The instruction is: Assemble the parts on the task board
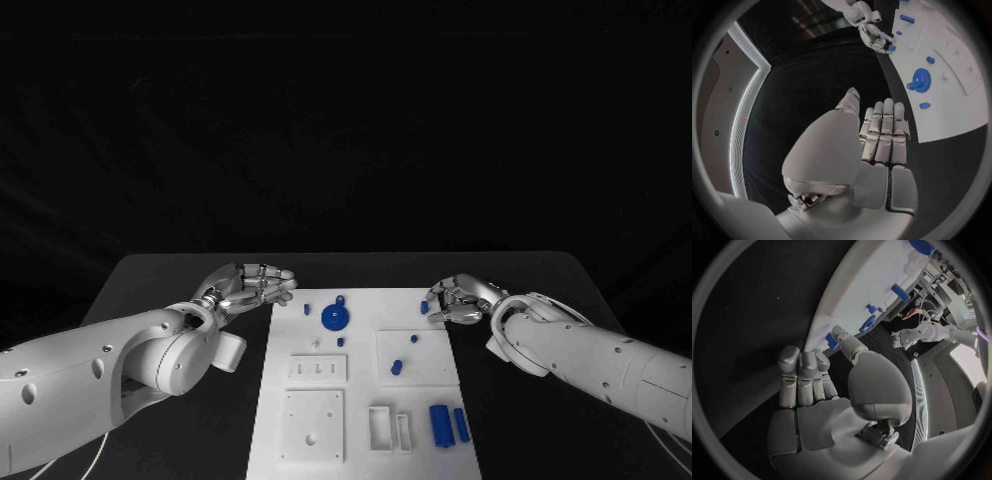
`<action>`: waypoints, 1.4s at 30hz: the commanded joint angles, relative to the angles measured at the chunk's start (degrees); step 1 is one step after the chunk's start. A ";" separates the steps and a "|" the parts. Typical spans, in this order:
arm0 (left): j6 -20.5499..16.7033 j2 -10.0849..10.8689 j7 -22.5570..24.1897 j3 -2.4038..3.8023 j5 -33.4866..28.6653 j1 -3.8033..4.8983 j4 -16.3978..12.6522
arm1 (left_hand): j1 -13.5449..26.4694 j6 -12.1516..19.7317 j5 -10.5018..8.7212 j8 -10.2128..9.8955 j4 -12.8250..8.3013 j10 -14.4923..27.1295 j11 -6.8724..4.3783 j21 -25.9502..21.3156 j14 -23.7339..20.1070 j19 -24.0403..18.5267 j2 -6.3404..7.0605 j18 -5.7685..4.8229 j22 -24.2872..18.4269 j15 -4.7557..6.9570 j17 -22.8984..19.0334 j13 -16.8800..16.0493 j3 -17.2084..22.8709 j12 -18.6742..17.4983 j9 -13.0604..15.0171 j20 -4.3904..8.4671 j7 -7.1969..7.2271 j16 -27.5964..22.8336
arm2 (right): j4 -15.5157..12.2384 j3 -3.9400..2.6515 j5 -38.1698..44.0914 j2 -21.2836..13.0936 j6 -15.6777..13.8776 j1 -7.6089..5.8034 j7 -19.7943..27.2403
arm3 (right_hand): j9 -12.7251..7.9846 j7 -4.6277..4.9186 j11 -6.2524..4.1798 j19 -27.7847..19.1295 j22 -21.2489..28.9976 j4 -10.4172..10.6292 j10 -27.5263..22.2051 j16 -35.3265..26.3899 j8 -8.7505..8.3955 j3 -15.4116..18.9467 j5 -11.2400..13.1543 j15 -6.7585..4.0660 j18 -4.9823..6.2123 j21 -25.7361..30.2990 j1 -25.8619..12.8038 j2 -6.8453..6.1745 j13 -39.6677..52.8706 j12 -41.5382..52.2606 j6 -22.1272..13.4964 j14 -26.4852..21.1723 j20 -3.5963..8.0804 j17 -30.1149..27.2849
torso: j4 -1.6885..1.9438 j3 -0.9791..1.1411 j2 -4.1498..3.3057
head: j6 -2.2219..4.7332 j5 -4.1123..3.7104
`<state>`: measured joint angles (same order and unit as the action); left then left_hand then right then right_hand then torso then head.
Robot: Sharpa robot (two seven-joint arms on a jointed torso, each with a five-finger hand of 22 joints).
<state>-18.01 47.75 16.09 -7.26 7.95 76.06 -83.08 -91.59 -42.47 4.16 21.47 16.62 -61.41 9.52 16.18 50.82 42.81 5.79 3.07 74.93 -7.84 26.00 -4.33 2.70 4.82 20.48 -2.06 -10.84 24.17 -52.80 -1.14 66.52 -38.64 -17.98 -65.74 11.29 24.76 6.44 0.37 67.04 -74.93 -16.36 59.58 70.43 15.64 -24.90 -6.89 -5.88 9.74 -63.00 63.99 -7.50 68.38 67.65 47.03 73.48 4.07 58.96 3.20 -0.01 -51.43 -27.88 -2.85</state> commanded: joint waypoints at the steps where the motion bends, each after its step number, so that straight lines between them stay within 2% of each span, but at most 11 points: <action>1: 0.89 -0.11 0.63 0.03 -0.14 0.01 -0.09 | -0.02 -0.18 -0.35 -0.15 -0.10 -0.16 0.05 0.18 0.54 -0.09 -0.24 0.55 1.21 -0.02 0.09 0.03 -0.26 -0.39 -0.06 -0.01 -0.49 -0.28 | 0.20 0.01 -0.72 0.39 0.79 0.04 1.14 | 0.11 0.01 -0.36 0.17 -1.01 0.14 0.30 -0.18 0.71 -2.04 1.88 -0.28 5.26 -0.14 0.33 0.57 0.02 0.32 1.31 0.06 -0.15 0.17 | -0.13 -0.07 0.07 | -0.07 0.09; 3: 0.90 -0.10 0.61 0.03 -0.14 0.01 -0.14 | -0.03 -0.18 -0.35 -0.15 -0.11 -0.16 0.05 0.18 0.54 -0.09 -0.24 0.55 1.21 -0.02 0.09 0.03 -0.26 -0.39 -0.06 -0.01 -0.49 -0.28 | 0.28 0.01 -0.50 0.63 1.42 0.08 1.09 | 0.18 0.03 -0.31 0.17 -1.03 0.10 0.40 -0.23 1.06 -3.23 2.46 -0.30 5.26 -0.17 0.62 0.94 0.08 0.39 2.07 0.07 -0.18 0.23 | -0.13 -0.08 0.08 | -0.07 0.09; 9: 0.82 -0.12 0.64 0.03 -0.14 0.01 -0.05 | -0.03 -0.18 -0.37 -0.15 -0.10 -0.17 0.06 0.19 0.54 -0.09 -0.25 0.55 1.21 -0.02 0.10 0.03 -0.27 -0.42 -0.07 -0.01 -0.49 -0.30 | 0.28 0.02 0.10 1.04 1.20 0.44 1.08 | 0.09 0.09 -0.24 0.09 -1.11 -0.08 0.37 -0.25 1.25 -5.07 2.88 -0.22 5.26 -0.31 0.95 0.98 0.15 0.47 2.72 0.10 -0.26 0.41 | -0.13 -0.01 0.08 | -0.24 0.24; 13: 0.83 -0.12 0.58 0.03 -0.14 0.01 -0.05 | 0.50 -0.16 -0.67 -0.18 0.01 -0.20 0.09 0.21 0.57 -0.10 -0.28 0.51 1.22 -0.04 0.16 0.04 -0.52 -0.50 -0.11 -0.04 -0.53 -0.34 | 0.33 0.02 0.10 1.17 1.15 0.44 1.00 | 0.05 0.08 -0.25 0.05 -1.14 -0.10 0.46 -0.27 1.34 -5.77 3.04 -0.23 5.26 -0.39 1.06 1.02 0.24 0.57 3.01 0.11 -0.30 0.49 | -0.09 -0.10 0.10 | -0.21 0.26; 23: 0.96 -0.12 0.45 0.03 -0.14 0.01 -0.09 | 0.46 -0.15 -0.71 -0.18 -0.05 -0.19 0.08 0.22 0.57 -0.10 -0.26 0.53 1.22 -0.03 0.18 0.04 -0.54 -0.53 -0.12 -0.02 -0.52 -0.36 | 0.28 0.03 0.26 1.42 0.99 0.44 0.90 | -0.01 0.07 -0.25 0.06 -1.16 -0.01 0.69 -0.26 1.52 -6.95 3.38 -0.24 5.26 -0.61 0.89 1.12 0.41 0.80 3.59 0.17 -0.36 0.65 | -0.15 -0.10 0.10 | -0.09 0.23; 29: 1.13 -0.13 0.27 0.03 -0.08 0.02 -0.11 | 0.27 -0.13 -0.64 -0.20 -0.12 -0.19 0.08 0.23 0.56 -0.10 -0.26 0.56 1.22 -0.01 0.20 0.05 -0.50 -0.57 -0.13 0.01 -0.51 -0.39 | 0.35 0.03 0.26 1.52 0.70 0.44 0.95 | 0.00 0.21 -0.14 0.12 -1.11 0.44 0.76 -0.27 1.80 -8.36 4.05 -0.14 5.26 -0.76 0.29 1.69 0.44 0.89 4.30 0.23 -0.36 0.79 | -0.14 -0.15 0.13 | -0.03 0.23; 33: 1.17 -0.12 0.22 0.03 -0.07 0.02 -0.09 | 0.09 -0.13 -0.57 -0.20 -0.16 -0.19 0.08 0.24 0.56 -0.12 -0.25 0.57 1.22 -0.01 0.21 0.05 -0.45 -0.60 -0.14 0.01 -0.50 -0.41 | 0.33 0.03 0.26 1.58 0.54 0.44 0.89 | 0.21 0.45 0.08 0.15 -1.09 1.34 0.94 -0.27 2.37 -9.76 4.06 0.06 5.26 -0.87 -0.40 2.82 0.54 1.06 5.46 0.24 -0.31 0.90 | -0.10 -0.15 0.12 | -0.05 0.35; 38: 1.16 -0.08 0.22 0.03 -0.06 0.02 -0.10 | 0.06 -0.13 -0.55 -0.20 -0.16 -0.19 0.08 0.24 0.56 -0.12 -0.25 0.58 1.22 0.00 0.22 0.05 -0.44 -0.60 -0.14 0.01 -0.50 -0.42 | 0.37 0.03 0.26 1.71 0.10 0.44 0.90 | 0.44 0.71 0.34 0.15 -1.11 1.58 1.05 -0.23 2.99 -10.84 4.07 0.31 5.26 -1.05 -0.84 2.85 0.64 1.24 6.82 0.29 -0.21 1.04 | -0.14 -0.12 0.12 | -0.02 0.36; 42: 1.19 -0.07 0.23 0.03 -0.06 0.02 -0.12 | 0.04 -0.13 -0.55 -0.20 -0.16 -0.20 0.08 0.24 0.56 -0.12 -0.25 0.57 1.22 -0.01 0.22 0.05 -0.44 -0.61 -0.15 0.01 -0.50 -0.42 | 0.36 0.03 0.03 1.77 -0.79 0.44 0.85 | 0.71 0.40 0.07 0.23 -1.11 1.65 1.38 -0.23 3.64 -11.62 4.06 0.08 5.26 -1.24 -1.15 2.88 0.80 1.51 8.21 0.34 -0.14 1.13 | -0.18 -0.10 0.11 | 0.17 0.33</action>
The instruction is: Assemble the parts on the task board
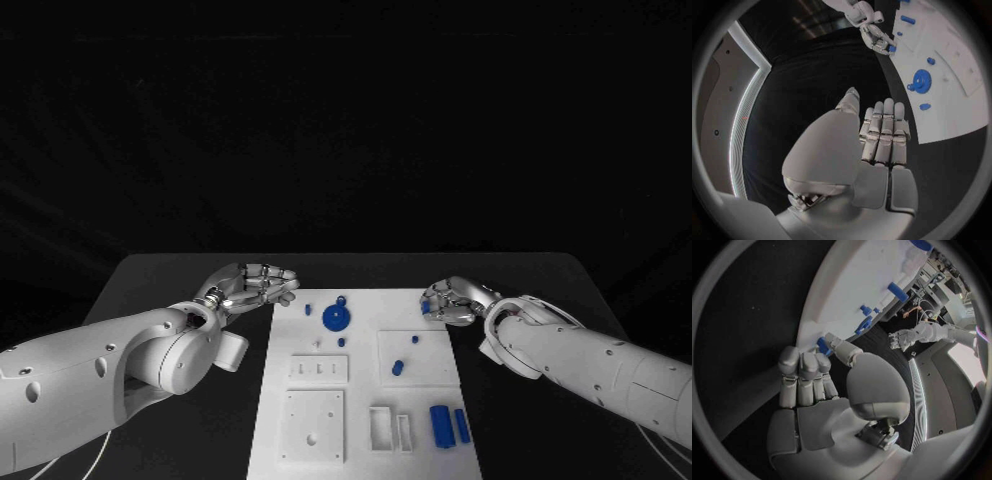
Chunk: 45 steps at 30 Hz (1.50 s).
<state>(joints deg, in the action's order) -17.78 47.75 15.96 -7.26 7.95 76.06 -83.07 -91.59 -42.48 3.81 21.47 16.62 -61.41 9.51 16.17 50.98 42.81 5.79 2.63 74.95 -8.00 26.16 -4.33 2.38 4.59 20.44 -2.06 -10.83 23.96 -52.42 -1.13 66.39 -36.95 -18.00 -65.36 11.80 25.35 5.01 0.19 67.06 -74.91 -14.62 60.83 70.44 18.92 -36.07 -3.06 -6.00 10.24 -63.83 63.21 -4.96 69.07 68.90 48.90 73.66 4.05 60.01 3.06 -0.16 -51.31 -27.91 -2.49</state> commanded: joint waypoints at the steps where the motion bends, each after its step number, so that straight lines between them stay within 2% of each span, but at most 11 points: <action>1: 0.99 -0.08 0.34 0.03 -0.06 0.02 -0.11 | 0.04 -0.13 -0.20 -0.21 -0.16 -0.20 0.08 0.24 0.40 -0.13 -0.24 1.00 1.20 0.15 0.07 0.06 -0.13 -0.38 -0.10 0.01 -0.51 -0.21 | -0.01 0.02 -0.05 0.11 -0.72 0.06 0.29 | 0.18 1.71 0.14 0.27 -1.11 -0.07 0.32 -0.22 0.49 -0.62 0.23 0.09 4.76 -0.47 -0.46 0.34 0.16 0.36 6.65 0.21 -0.10 0.10 | -0.05 0.06 -0.01 | 0.20 -0.01; 9: 1.02 -0.05 0.27 0.03 -0.05 0.02 -0.08 | 0.09 -0.13 -0.27 -0.21 -0.10 -0.20 0.09 0.24 0.40 -0.14 -0.22 0.98 1.20 0.14 0.09 0.06 -0.17 -0.41 -0.11 -0.01 -0.52 -0.24 | -0.10 0.02 -0.31 0.16 -1.71 0.06 -0.16 | 0.47 1.20 -0.35 0.44 -1.04 -0.15 0.83 -0.25 1.05 -1.59 0.23 -0.38 4.76 -0.63 -0.70 0.37 0.20 0.54 7.91 0.36 0.06 0.20 | -0.01 0.07 -0.01 | 0.15 0.00; 17: 1.77 -0.06 -0.25 0.03 0.39 0.02 -0.12 | -0.07 -0.47 -0.23 -0.03 -0.09 -0.66 -0.07 0.28 0.47 -0.13 -0.42 0.99 1.20 0.15 0.16 -0.05 -0.10 -0.23 -0.05 -0.01 -0.41 -0.25 | -0.97 0.01 -0.46 0.00 -6.51 0.06 -1.43 | 1.26 0.44 -1.09 0.71 -0.93 -0.20 2.24 -0.33 2.09 -3.54 0.23 -1.07 4.76 -0.69 -0.44 0.06 0.82 1.29 9.72 0.50 0.26 0.34 | -0.05 0.07 0.02 | 0.04 0.07; 22: 1.88 -0.11 -0.38 0.03 0.54 0.02 -0.09 | -0.13 -1.06 -0.22 0.27 -0.08 -1.55 -0.45 0.35 0.56 -0.13 -0.64 0.98 1.22 0.17 0.27 -0.23 -0.14 0.10 0.03 0.01 -0.16 -0.29 | -1.93 0.01 -0.97 -0.15 -7.84 0.06 -2.15 | 1.71 0.19 -1.33 0.90 -0.86 -0.23 3.80 -0.36 2.51 -4.47 0.23 -1.31 4.76 -0.69 -0.50 -0.14 1.77 2.32 10.29 0.59 0.37 0.41 | 0.01 0.07 0.02 | 0.04 -0.01; 25: 1.85 -0.08 -0.77 0.03 0.73 0.02 -0.20 | -0.17 -1.17 -0.21 0.33 -0.10 -1.65 -0.49 0.36 0.58 -0.13 -0.68 0.98 1.22 0.18 0.29 -0.24 -0.14 0.12 0.05 0.02 -0.11 -0.30 | -3.03 0.01 -0.97 -0.49 -8.15 0.05 -2.61 | 1.90 0.11 -1.40 0.98 -0.84 -0.27 4.36 -0.37 2.65 -4.79 0.23 -1.39 4.76 -0.69 -0.56 -0.17 2.14 2.72 10.41 0.63 0.42 0.44 | -0.01 0.06 0.00 | 0.07 -0.01; 29: 1.97 0.03 -2.42 0.05 1.99 0.05 -0.47 | -0.13 -1.71 -0.19 0.60 -0.06 -2.42 -0.80 0.51 0.91 0.03 -1.02 1.00 1.24 0.30 0.45 -0.39 -0.15 0.39 0.12 0.10 0.21 -0.18 | -6.60 -0.03 1.61 -1.51 -8.24 -0.25 -5.46 | 2.00 0.09 -1.44 1.04 -0.83 -0.32 4.43 -0.38 2.69 -5.03 0.23 -1.42 4.76 -0.69 -0.59 -0.19 2.18 2.76 10.42 0.66 0.47 0.46 | -0.15 0.03 0.05 | 0.24 0.10; 33: 1.94 -0.28 -7.74 0.09 4.95 0.20 -0.44 | 3.13 -3.98 -0.35 1.50 -0.09 -5.86 -2.31 2.60 4.41 2.83 -1.69 1.30 1.47 1.89 1.81 -1.10 -0.60 1.67 0.32 1.40 1.19 2.20 | -11.08 -0.22 7.19 -2.08 -6.91 -2.19 -11.74 | 2.08 0.07 -1.45 1.09 -0.81 -0.37 4.42 -0.38 2.71 -5.18 0.23 -1.44 4.76 -0.69 -0.62 -0.26 2.15 2.73 10.41 0.67 0.51 0.48 | -0.25 0.08 0.22 | 0.45 0.24; 36: 2.47 -0.99 -11.99 0.10 6.70 0.75 0.03 | 7.23 -5.66 -0.66 1.85 0.08 -8.74 -3.61 4.98 6.75 5.10 -1.10 1.41 1.48 3.37 3.08 -1.84 -0.55 2.62 0.25 2.88 1.85 4.63 | -13.40 -0.24 9.56 -1.84 -4.91 -3.35 -16.05 | 2.23 0.04 -1.49 1.21 -0.76 -0.54 4.51 -0.40 2.78 -5.56 0.24 -1.47 4.76 -0.66 -0.61 -0.50 2.18 2.75 10.45 0.69 0.60 0.51 | -0.41 0.08 0.54 | 0.54 0.49; 37: 2.71 -1.37 -13.14 0.10 7.45 0.91 0.31 | 9.90 -6.51 -0.75 2.08 -0.01 -10.88 -4.52 6.28 8.39 6.46 -1.07 1.51 1.55 4.19 3.81 -2.48 -0.54 3.59 0.26 3.50 2.10 6.16 | -14.19 -0.24 10.31 -1.78 -5.06 -3.67 -17.52 | 2.28 0.02 -1.50 1.26 -0.74 -0.59 4.47 -0.42 2.80 -5.71 0.23 -1.49 4.76 -0.65 -0.61 -0.57 2.13 2.69 10.47 0.70 0.62 0.52 | -0.47 0.06 0.63 | 0.60 0.57; 41: 2.67 -3.65 -18.01 0.09 8.65 1.74 1.91 | 13.80 -8.11 -0.97 2.34 0.07 -15.32 -6.56 10.02 11.58 9.40 -0.17 1.76 1.63 6.30 5.80 -4.15 0.12 5.59 0.18 5.35 2.70 10.23 | -17.54 -0.24 13.32 -1.17 -4.81 -4.41 -21.87 | 2.48 -0.01 -1.55 1.43 -0.65 -0.70 4.45 -0.51 2.85 -6.44 0.23 -1.53 4.76 -0.56 -0.65 -0.98 1.99 2.53 10.51 0.73 0.72 0.53 | -0.50 -0.01 1.33 | 0.53 0.69; 45: 2.60 -6.31 -21.23 0.00 8.79 2.46 4.35 | 16.44 -9.03 -0.99 2.37 -0.01 -18.88 -8.11 14.09 13.89 11.67 0.74 1.95 1.68 8.31 8.24 -6.13 0.63 8.45 0.10 7.03 3.43 15.03 | -19.38 -0.24 15.54 0.40 -4.67 -4.64 -24.75 | 2.63 -0.05 -1.58 1.62 -0.59 -0.68 4.47 -0.56 2.85 -7.18 0.23 -1.56 4.76 -0.51 -0.69 -1.31 1.86 2.37 10.52 0.82 0.78 0.54 | -0.48 -0.05 1.97 | 0.39 1.39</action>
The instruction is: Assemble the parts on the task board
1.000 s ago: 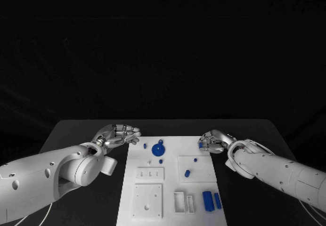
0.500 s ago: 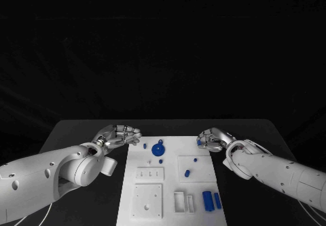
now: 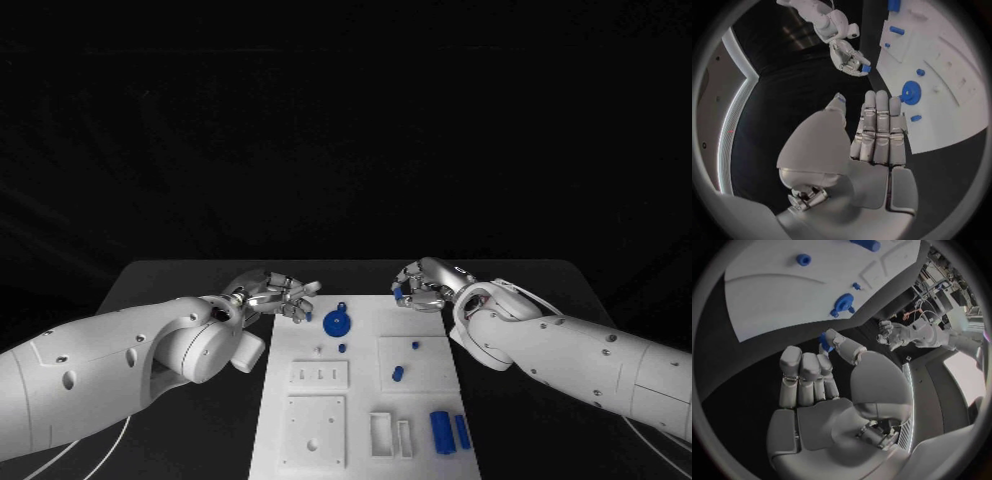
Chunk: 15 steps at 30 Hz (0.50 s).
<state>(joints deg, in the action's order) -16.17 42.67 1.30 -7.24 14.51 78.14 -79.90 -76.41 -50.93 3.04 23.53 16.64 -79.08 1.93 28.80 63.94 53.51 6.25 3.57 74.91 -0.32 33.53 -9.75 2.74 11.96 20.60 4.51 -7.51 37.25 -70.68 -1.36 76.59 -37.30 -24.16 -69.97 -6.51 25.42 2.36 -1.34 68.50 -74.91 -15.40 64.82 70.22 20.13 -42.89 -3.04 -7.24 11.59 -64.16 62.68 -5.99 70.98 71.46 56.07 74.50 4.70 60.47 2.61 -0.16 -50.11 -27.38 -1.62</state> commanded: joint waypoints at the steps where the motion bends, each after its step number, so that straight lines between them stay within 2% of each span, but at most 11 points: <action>1: 1.25 -1.73 -7.12 -0.03 2.24 0.47 1.66 | 2.03 -0.68 -0.21 0.21 0.07 -1.51 -0.74 2.53 0.96 1.27 0.46 1.04 1.68 1.05 1.46 -1.21 0.54 1.73 -0.14 0.91 0.27 2.88 | -1.56 -0.01 5.64 1.13 1.59 -0.02 -7.00 | 2.59 2.60 -0.05 0.23 -0.58 0.13 0.51 -0.36 1.64 -0.52 0.22 -0.31 3.41 -0.17 -0.20 -0.34 -0.06 -0.19 3.36 0.00 0.14 0.08 | 0.00 -0.07 0.95 | -0.17 0.73; 3: 1.30 -2.79 -8.45 -0.04 2.24 0.49 2.73 | 3.28 -0.90 -0.22 -0.01 0.01 -2.34 -1.32 5.09 1.36 1.91 0.91 1.08 1.67 2.03 2.89 -2.60 1.24 3.73 -0.28 1.86 0.61 5.78 | -2.29 -0.01 7.03 2.18 1.54 -0.02 -8.21 | 2.64 2.60 -0.06 0.30 -0.56 0.16 0.60 -0.39 1.64 -0.75 0.22 -0.32 3.41 -0.16 -0.23 -0.44 -0.04 -0.18 3.38 0.04 0.15 0.07 | 0.00 -0.06 1.16 | -0.37 1.00; 5: 1.48 -3.85 -9.12 -0.05 2.24 0.49 3.90 | 4.68 -0.84 -0.23 -0.39 0.06 -2.49 -1.44 7.32 1.24 1.94 1.31 0.97 1.64 2.66 3.96 -4.02 1.96 5.69 -0.49 2.64 0.94 8.20 | -2.68 0.00 7.86 2.82 1.58 -0.01 -8.78 | 2.68 2.59 -0.06 0.35 -0.55 0.19 0.65 -0.41 1.64 -0.90 0.22 -0.32 3.41 -0.15 -0.27 -0.49 -0.02 -0.17 3.39 0.06 0.16 0.07 | -0.03 -0.07 1.29 | -0.45 1.08; 10: 1.45 -5.99 -10.82 -0.12 2.97 0.49 5.95 | 7.08 -0.59 -0.14 -1.23 -0.01 -1.58 -1.90 11.71 1.05 1.62 2.37 0.73 1.55 3.83 5.14 -7.55 3.86 10.50 -0.91 4.14 1.08 12.51 | -2.86 0.01 9.38 5.05 1.41 0.00 -10.52 | 2.76 2.58 -0.07 0.45 -0.51 0.25 0.74 -0.46 1.63 -1.30 0.22 -0.32 3.41 -0.11 -0.33 -0.70 -0.03 -0.19 3.41 0.12 0.16 0.06 | -0.09 -0.11 1.92 | -0.67 1.31; 15: 2.05 -7.72 -12.48 -0.23 4.48 0.48 6.90 | 7.83 -0.61 -0.26 -1.39 0.17 -1.04 -1.95 12.63 0.88 1.32 2.80 0.62 1.50 4.04 5.21 -8.52 4.44 11.82 -1.00 4.42 1.10 13.40 | -2.85 0.06 10.20 6.89 1.22 0.04 -11.18 | 2.78 2.58 -0.07 0.47 -0.51 0.27 0.78 -0.47 1.62 -1.40 0.22 -0.32 3.41 -0.10 -0.34 -0.76 -0.02 -0.18 3.41 0.14 0.16 0.05 | -0.30 -0.24 2.48 | -0.90 1.48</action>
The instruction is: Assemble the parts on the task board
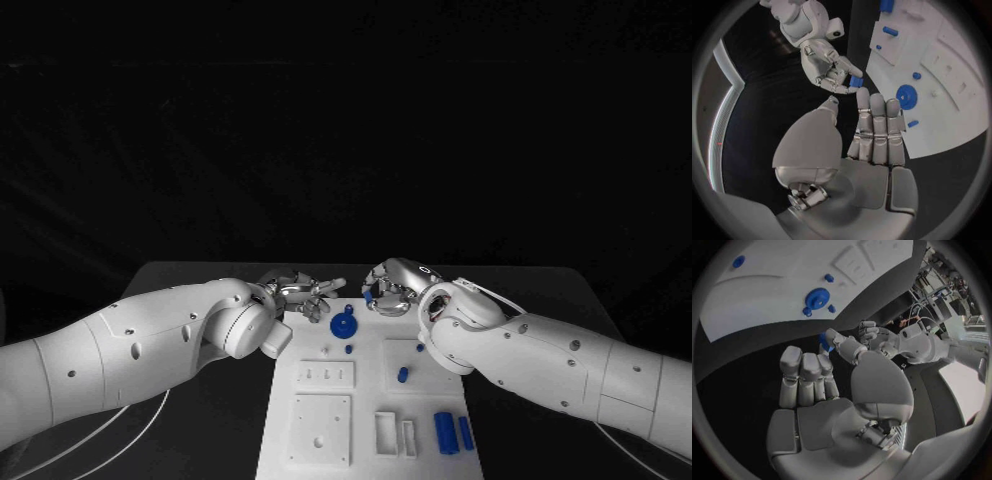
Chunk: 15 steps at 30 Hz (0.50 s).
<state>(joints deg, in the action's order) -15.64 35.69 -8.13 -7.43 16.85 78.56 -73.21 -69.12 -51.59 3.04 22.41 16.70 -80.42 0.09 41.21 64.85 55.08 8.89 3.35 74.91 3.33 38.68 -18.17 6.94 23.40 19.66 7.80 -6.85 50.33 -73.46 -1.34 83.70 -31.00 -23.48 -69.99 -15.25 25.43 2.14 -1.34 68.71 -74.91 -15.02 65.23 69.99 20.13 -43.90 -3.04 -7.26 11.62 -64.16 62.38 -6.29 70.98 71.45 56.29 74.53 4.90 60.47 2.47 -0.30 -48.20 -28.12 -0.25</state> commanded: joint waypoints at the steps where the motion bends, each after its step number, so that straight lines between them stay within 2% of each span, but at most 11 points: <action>1: 1.59 -0.92 -3.35 -0.08 2.42 0.07 0.21 | 1.48 0.01 -0.35 -0.31 0.11 0.56 -0.15 0.50 -0.11 -0.31 0.44 0.77 1.48 0.43 0.04 -0.39 0.39 0.78 -0.08 1.18 0.39 0.57 | -0.07 0.04 3.18 0.83 0.49 0.06 -2.54 | 2.79 2.79 -0.08 0.29 -0.50 -0.10 0.44 -0.26 1.61 -0.51 0.20 -0.30 3.38 -0.10 -0.04 -0.48 0.02 -0.15 3.20 0.13 -0.03 0.05 | -0.17 -0.10 0.61 | -0.20 0.12; 7: 1.63 -1.82 -5.34 -0.53 3.72 0.07 0.21 | 4.06 -0.21 -0.24 -0.58 0.12 2.85 -0.08 1.99 -1.09 -1.48 1.79 0.65 1.31 0.54 -0.67 -2.37 3.62 3.33 -0.19 1.59 0.44 1.79 | -0.63 0.09 3.52 1.75 0.54 0.17 -2.95 | 2.85 2.78 -0.08 0.37 -0.48 -0.07 0.51 -0.29 1.60 -0.84 0.20 -0.31 3.38 -0.08 -0.06 -0.61 0.02 -0.17 3.22 0.18 -0.04 0.04 | -0.17 -0.14 0.78 | -0.19 0.49; 12: 1.09 -2.31 -5.98 -0.71 3.61 0.06 0.27 | 4.83 -0.04 -0.24 -0.81 0.08 4.27 0.06 2.58 -1.78 -2.29 1.98 0.59 1.21 0.43 -1.37 -3.20 5.17 4.38 -0.24 1.55 0.29 2.23 | -1.35 0.10 3.54 2.25 0.63 0.31 -3.06 | 2.87 2.78 -0.08 0.40 -0.48 -0.04 0.54 -0.31 1.59 -0.95 0.19 -0.31 3.38 -0.07 -0.08 -0.65 0.02 -0.17 3.24 0.20 -0.04 0.03 | -0.18 -0.11 0.62 | 0.17 0.61; 15: 1.32 -2.60 -6.00 -0.77 3.58 0.06 0.33 | 4.49 0.11 -0.24 -0.90 0.02 4.70 0.15 2.70 -2.02 -2.59 1.83 0.58 1.20 0.35 -1.60 -3.38 5.40 4.59 -0.25 1.49 0.21 2.30 | -1.71 0.10 3.61 2.51 0.80 0.36 -3.06 | 2.88 2.78 -0.08 0.42 -0.47 -0.03 0.56 -0.32 1.58 -1.02 0.19 -0.31 3.38 -0.06 -0.10 -0.67 0.04 -0.16 3.24 0.21 -0.04 0.03 | -0.23 -0.09 0.64 | 0.17 0.73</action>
<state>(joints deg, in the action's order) -15.02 33.29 -13.02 -8.24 19.76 78.55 -72.82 -64.71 -51.79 3.04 21.74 16.71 -76.00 0.23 43.71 63.18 52.77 11.04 3.11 74.94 3.70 37.09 -21.51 11.94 27.79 19.44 7.33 -6.64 52.32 -74.99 -1.24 86.13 -28.60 -23.44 -69.69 -17.78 25.43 2.06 -1.45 68.70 -74.90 -14.99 65.34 69.99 20.14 -44.57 -3.04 -7.26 11.64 -64.16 62.45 -6.67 70.99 71.44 56.38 74.53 4.88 60.46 2.27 -0.41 -47.52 -28.00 0.38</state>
